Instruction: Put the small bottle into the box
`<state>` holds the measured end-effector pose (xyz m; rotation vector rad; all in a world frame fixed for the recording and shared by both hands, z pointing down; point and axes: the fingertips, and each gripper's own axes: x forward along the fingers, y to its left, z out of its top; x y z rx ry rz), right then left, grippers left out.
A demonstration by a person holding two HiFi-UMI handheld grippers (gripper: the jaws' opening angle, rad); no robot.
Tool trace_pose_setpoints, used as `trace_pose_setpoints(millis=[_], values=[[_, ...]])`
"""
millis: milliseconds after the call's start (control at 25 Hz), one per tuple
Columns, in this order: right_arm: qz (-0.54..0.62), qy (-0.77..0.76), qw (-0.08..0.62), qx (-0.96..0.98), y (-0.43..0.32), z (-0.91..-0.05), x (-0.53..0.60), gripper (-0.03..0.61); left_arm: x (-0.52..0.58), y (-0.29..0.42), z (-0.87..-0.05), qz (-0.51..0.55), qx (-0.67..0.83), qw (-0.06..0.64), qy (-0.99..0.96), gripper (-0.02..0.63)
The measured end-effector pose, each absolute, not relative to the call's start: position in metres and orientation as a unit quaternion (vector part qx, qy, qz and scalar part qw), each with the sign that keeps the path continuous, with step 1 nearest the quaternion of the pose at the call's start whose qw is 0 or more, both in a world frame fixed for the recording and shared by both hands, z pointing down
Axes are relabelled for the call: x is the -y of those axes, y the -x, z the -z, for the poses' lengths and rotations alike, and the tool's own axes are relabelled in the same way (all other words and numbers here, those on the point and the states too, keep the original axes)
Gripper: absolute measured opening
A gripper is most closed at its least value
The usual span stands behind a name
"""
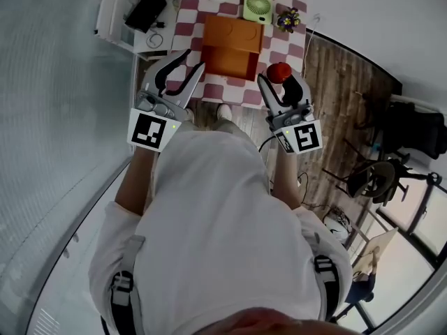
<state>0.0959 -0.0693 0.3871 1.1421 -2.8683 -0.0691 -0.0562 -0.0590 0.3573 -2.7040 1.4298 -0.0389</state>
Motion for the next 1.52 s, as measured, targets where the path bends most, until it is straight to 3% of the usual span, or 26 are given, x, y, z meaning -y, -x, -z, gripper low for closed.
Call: trace_pose_setpoints(millis=[200, 440, 600, 720, 1040, 1520], values=[[0.050, -0.339, 0.102, 0.934, -0.087, -0.406, 0.088, 0.222, 0.050, 0.050, -0.352, 0.019, -0.470, 0.050, 0.881, 0.153], [0.017, -0.236, 0.344, 0.909, -0.068, -0.564, 0.117, 0.222, 0.034, 0.038, -0.381, 0.025, -0.464, 0.014, 0.885, 0.150], [-0.007, -0.143, 0.498, 0.855, -0.060, -0.675, 0.125, 0.222, 0.022, 0.023, -0.389, 0.088, -0.436, 0.056, 0.894, 0.149], [-0.007, -0.081, 0.576, 0.813, -0.057, -0.726, 0.130, 0.222, 0.020, 0.033, -0.386, 0.045, -0.487, 0.010, 0.872, 0.146], [-0.007, 0.006, 0.663, 0.748, -0.050, -0.787, 0.139, 0.222, 0.002, 0.081, -0.392, 0.023, -0.596, -0.024, 0.803, 0.132], [0.008, 0.043, 0.693, 0.720, -0.047, -0.822, 0.134, 0.224, -0.015, 0.092, -0.394, 0.040, -0.624, -0.025, 0.780, 0.129]])
